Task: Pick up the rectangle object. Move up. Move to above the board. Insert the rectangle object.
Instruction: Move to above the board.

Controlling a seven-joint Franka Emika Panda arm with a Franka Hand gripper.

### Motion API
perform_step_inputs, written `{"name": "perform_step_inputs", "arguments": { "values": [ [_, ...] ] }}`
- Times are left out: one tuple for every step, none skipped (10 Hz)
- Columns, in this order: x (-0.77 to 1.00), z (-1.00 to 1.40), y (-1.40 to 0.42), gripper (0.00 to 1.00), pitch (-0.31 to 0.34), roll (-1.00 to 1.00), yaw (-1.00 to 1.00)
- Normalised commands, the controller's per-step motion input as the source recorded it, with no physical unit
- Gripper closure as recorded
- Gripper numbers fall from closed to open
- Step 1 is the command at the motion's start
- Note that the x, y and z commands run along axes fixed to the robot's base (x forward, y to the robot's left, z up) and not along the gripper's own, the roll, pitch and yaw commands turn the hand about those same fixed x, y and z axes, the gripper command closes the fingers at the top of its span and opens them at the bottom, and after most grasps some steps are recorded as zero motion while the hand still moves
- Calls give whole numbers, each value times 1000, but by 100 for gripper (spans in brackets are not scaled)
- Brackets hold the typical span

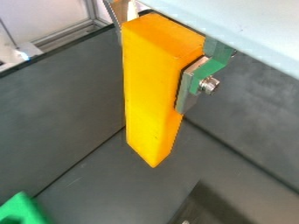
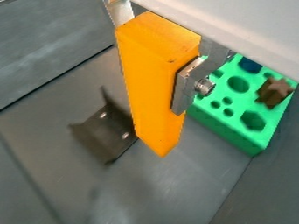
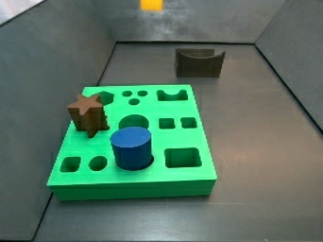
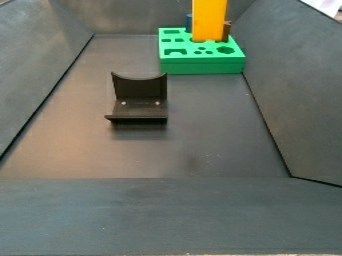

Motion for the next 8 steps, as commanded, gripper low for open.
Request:
{"name": "perform_step_inputs", "arguments": {
  "values": [
    [43,200,-1000,100,57,-18,-20],
    [44,200,-1000,100,46,-19,-11],
    [45,202,-1000,100,41,-11,-2],
    [46,212,-1000,100,37,-10,0],
    [47,213,-1000,100,37,-11,6],
    [52,218,-1000,100,43,2,9],
    [60,221,-1000,100,58,-4,6],
    [80,228,-1000,100,85,6,4]
  ]
}}
